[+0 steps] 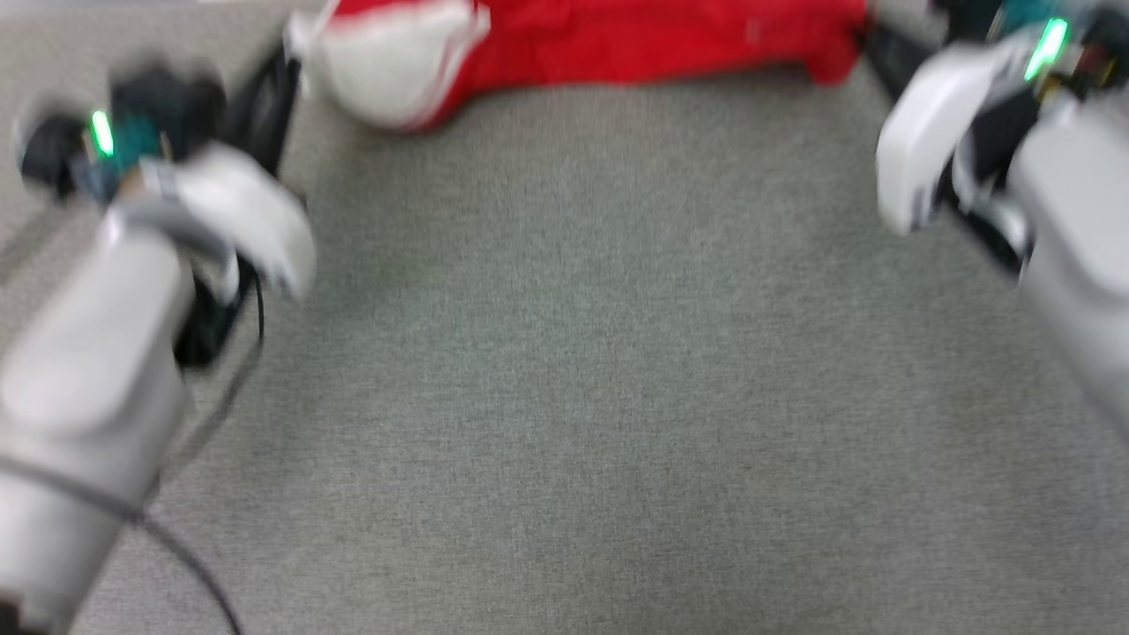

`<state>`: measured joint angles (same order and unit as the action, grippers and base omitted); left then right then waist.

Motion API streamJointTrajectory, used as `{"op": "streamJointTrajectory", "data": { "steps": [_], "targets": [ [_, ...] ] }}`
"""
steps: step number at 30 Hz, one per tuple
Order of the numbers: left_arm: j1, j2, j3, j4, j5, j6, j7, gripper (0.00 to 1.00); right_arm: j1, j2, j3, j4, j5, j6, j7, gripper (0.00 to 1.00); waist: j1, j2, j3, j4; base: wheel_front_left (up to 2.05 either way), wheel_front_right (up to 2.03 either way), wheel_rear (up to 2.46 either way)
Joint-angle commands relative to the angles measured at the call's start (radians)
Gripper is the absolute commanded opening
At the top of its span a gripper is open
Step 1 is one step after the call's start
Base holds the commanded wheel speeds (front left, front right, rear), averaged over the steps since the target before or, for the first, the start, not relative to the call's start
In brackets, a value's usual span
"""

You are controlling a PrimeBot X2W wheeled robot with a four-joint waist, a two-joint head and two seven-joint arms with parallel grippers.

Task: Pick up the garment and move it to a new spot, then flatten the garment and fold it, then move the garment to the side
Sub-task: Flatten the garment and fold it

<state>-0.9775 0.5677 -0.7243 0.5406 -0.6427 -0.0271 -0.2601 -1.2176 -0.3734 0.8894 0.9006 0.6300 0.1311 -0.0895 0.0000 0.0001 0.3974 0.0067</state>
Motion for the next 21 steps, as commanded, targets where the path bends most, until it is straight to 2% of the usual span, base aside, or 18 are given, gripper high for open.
{"op": "streamJointTrajectory", "data": {
  "steps": [1,11,15,21],
  "targets": [
    [0.06,0.014,0.007,-0.033,-0.008,0.02,-0.006,0.0,0.049,-0.015,0.025,-0.015,0.012,-0.001,-0.007,0.0,0.0,-0.0001,-0.04,-0.004,0.0,0.0,0.0],
    [0.581,0.123,-0.001,-0.391,-0.079,0.237,0.008,0.0,0.315,-0.151,0.138,-0.153,0.152,-0.001,-0.027,0.0,0.0,-0.0001,-0.194,-0.008,0.0,0.0,0.0],
    [0.731,0.152,-0.009,-0.5,-0.123,0.297,0.025,0.0,0.42,-0.216,0.174,-0.219,0.197,-0.001,-0.017,0.0,0.0,-0.0001,-0.252,-0.001,0.0,0.0,0.0],
    [0.907,0.175,-0.05,-0.585,-0.162,0.357,0.046,0.0,0.576,-0.289,0.187,-0.3,0.255,-0.001,-0.003,0.0,0.0,-0.0001,-0.325,-0.003,0.0,0.0,0.0]
  ]
}}
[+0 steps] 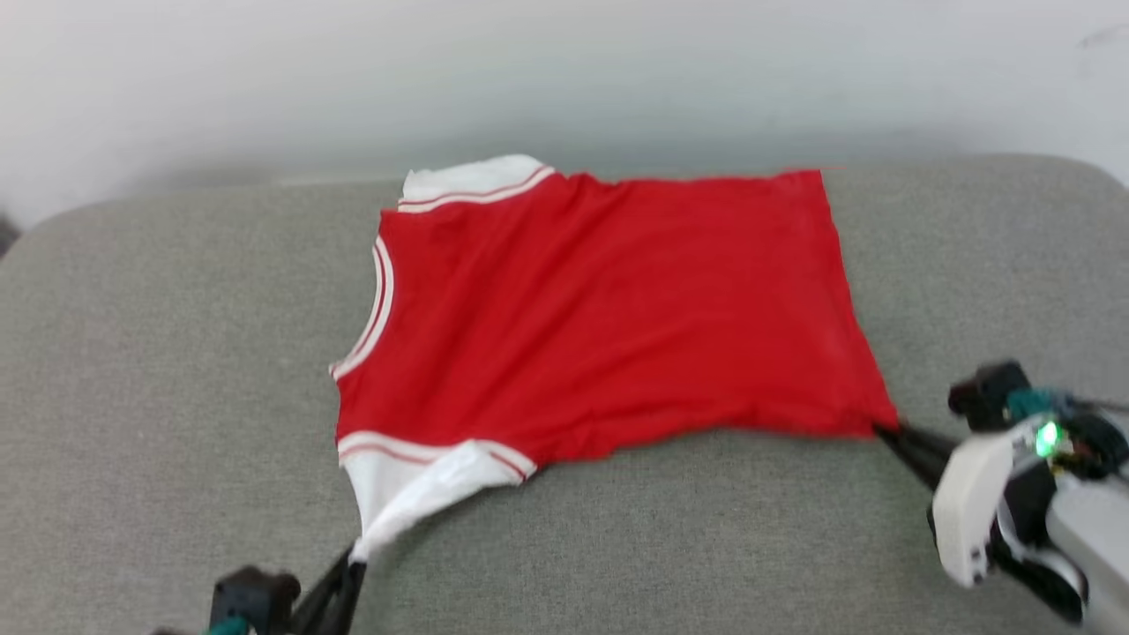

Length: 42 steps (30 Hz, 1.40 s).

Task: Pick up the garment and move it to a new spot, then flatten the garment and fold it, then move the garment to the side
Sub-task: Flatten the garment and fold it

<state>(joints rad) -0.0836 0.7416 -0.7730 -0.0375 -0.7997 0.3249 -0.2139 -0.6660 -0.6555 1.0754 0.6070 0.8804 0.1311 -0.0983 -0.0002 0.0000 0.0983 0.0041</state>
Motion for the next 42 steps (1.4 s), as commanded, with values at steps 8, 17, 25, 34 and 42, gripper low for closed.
{"op": "streamJointTrajectory", "data": {
  "steps": [8,17,25,34,42],
  "targets": [
    [0.217,-0.016,-0.025,-0.061,-0.077,0.065,-0.015,0.0,0.231,-0.086,-0.014,-0.1,0.059,-0.001,0.044,0.0,0.0002,0.0,-0.089,-0.009,0.0,0.0,0.0],
    [0.335,-0.016,-0.035,-0.072,-0.125,0.073,-0.026,0.0,0.402,-0.169,-0.1,-0.217,0.071,-0.001,0.089,0.0,0.0002,0.0,-0.101,-0.008,0.0,0.0,0.0],
    [0.218,0.026,-0.017,-0.076,-0.046,0.058,-0.02,0.0,0.417,-0.127,-0.244,-0.274,0.029,-0.001,0.115,0.0,0.0002,0.0,-0.067,-0.007,0.0,0.0,0.0],
    [-0.044,0.093,0.023,-0.101,0.055,0.003,0.058,0.0,0.388,-0.097,-0.438,-0.336,-0.027,-0.001,0.155,0.0,0.0002,0.0,-0.012,-0.021,0.0,0.0,0.0],
    [-0.263,0.095,0.043,-0.052,0.094,-0.064,0.146,0.0,0.341,-0.05,-0.54,-0.389,-0.101,-0.001,0.226,0.0,0.0002,0.0,0.055,-0.046,0.0,0.0,0.0]
  ]
}}
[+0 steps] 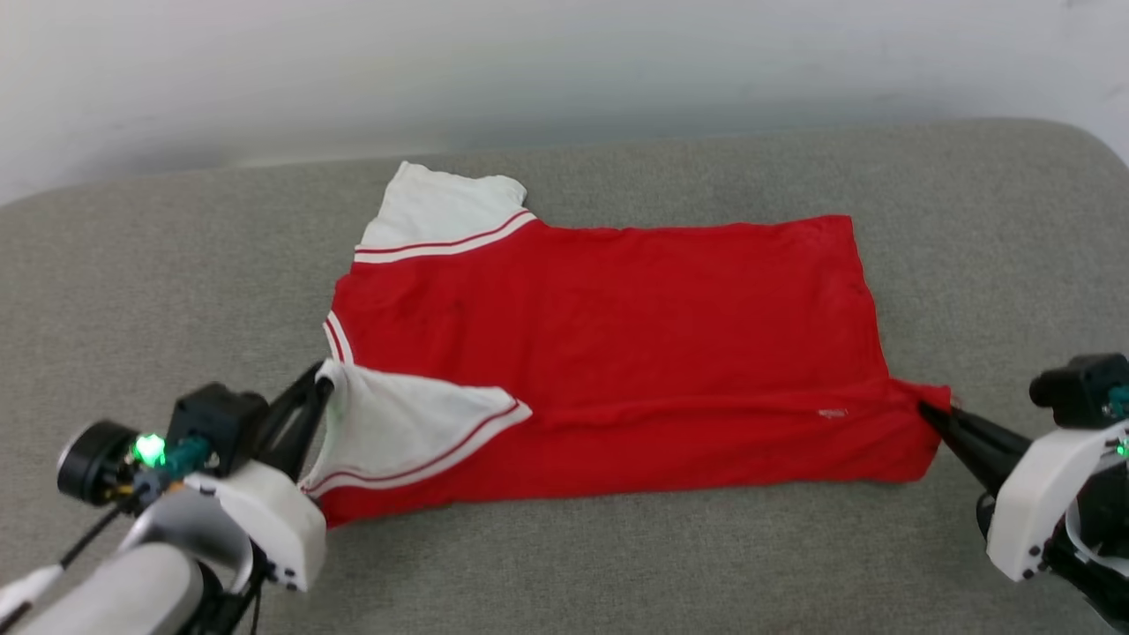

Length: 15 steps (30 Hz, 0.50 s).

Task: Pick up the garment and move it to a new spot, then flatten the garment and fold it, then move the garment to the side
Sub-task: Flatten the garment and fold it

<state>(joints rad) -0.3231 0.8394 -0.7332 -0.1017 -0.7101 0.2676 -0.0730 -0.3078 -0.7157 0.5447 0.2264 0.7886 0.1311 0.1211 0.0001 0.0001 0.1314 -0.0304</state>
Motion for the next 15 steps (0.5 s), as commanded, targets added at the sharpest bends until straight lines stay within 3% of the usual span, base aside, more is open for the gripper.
{"op": "streamJointTrajectory", "data": {
  "steps": [1,15],
  "targets": [
    [-0.051,-0.006,0.006,0.029,0.013,-0.014,0.009,0.0,-0.027,0.018,-0.016,-0.014,-0.019,-0.001,0.015,0.0,-0.0001,-0.0001,0.034,-0.016,0.0,0.0,0.0],
    [-0.276,-0.079,-0.022,0.325,0.035,-0.154,0.051,0.0,-0.158,0.096,-0.027,0.066,-0.078,-0.001,0.127,0.0,-0.0001,-0.0001,0.196,-0.041,0.0,0.0,0.0]
  ]
}}
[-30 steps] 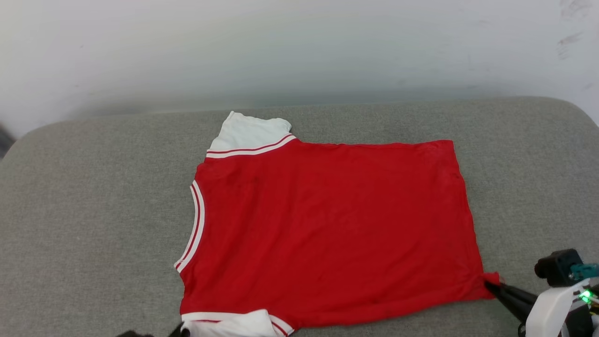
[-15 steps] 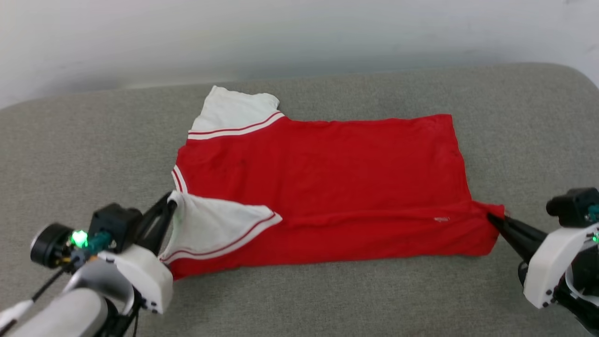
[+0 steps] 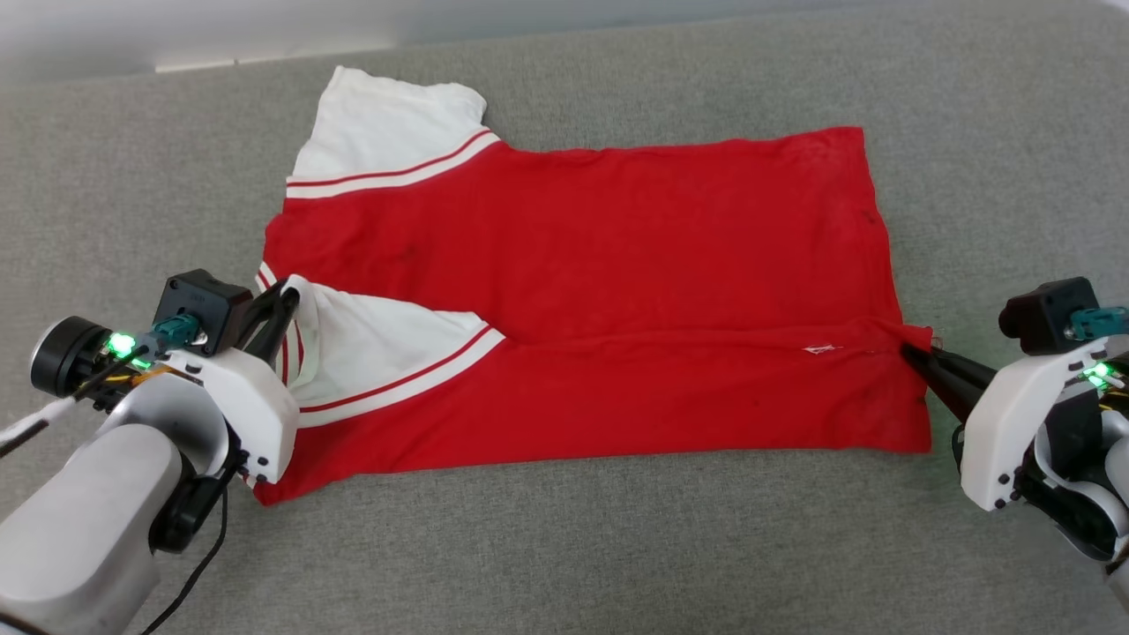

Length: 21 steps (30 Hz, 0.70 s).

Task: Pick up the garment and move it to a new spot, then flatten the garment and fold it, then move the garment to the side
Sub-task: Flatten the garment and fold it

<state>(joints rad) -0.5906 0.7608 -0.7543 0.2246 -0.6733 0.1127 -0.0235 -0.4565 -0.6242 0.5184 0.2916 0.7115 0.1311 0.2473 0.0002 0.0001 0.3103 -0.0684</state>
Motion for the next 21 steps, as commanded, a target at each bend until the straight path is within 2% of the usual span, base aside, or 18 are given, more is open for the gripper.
{"op": "streamJointTrajectory", "data": {
  "steps": [1,7,11,12,13,14,15,18,21],
  "targets": [
    [-0.016,-0.007,-0.005,0.026,-0.002,-0.01,0.001,0.0,-0.016,0.01,0.004,0.013,-0.004,-0.001,0.005,0.0,-0.0002,-0.0001,0.024,-0.003,0.0,0.0,0.0],
    [-0.051,-0.06,-0.034,0.195,-0.008,-0.073,-0.007,0.0,-0.042,0.029,0.054,0.08,0.0,-0.001,0.026,0.0,-0.0002,-0.0001,0.039,0.0,0.0,0.0,0.0],
    [-0.057,-0.098,-0.034,0.273,-0.029,-0.098,-0.023,0.0,-0.053,0.031,0.076,0.095,0.011,-0.001,0.013,0.0,-0.0002,-0.0001,0.029,0.001,0.0,0.0,0.0],
    [-0.062,-0.105,-0.033,0.287,-0.033,-0.104,-0.026,0.08,-0.055,0.03,0.079,0.095,0.013,-0.001,0.01,0.0,-0.0002,-0.0001,0.023,0.003,0.0,0.0,0.0],
    [-0.067,-0.108,-0.036,0.298,-0.036,-0.112,-0.025,0.81,-0.055,0.027,0.08,0.096,0.018,-0.001,0.008,0.18,-0.0002,-0.0001,0.016,0.005,0.0,0.0,0.0],
    [-0.075,-0.113,-0.033,0.304,-0.04,-0.115,-0.03,1.0,-0.053,0.023,0.079,0.097,0.023,-0.001,0.01,0.5,-0.0002,-0.0001,0.007,0.009,0.0,0.0,0.0],
    [-0.082,-0.116,-0.028,0.307,-0.044,-0.117,-0.036,1.0,-0.05,0.017,0.082,0.092,0.024,-0.001,0.012,1.0,-0.0002,-0.0001,-0.002,0.012,0.0,0.0,0.0],
    [-0.093,-0.108,-0.024,0.304,-0.048,-0.124,-0.038,1.0,-0.04,0.001,0.081,0.067,0.035,-0.001,-0.002,1.0,-0.0002,-0.0001,-0.032,0.022,0.0,0.0,0.0],
    [-0.094,-0.091,0.0,0.281,-0.088,-0.125,0.012,1.0,-0.026,-0.012,0.074,0.044,0.028,-0.001,-0.015,1.0,-0.0002,-0.0001,-0.062,0.028,0.0,0.0,0.0]
  ]
}}
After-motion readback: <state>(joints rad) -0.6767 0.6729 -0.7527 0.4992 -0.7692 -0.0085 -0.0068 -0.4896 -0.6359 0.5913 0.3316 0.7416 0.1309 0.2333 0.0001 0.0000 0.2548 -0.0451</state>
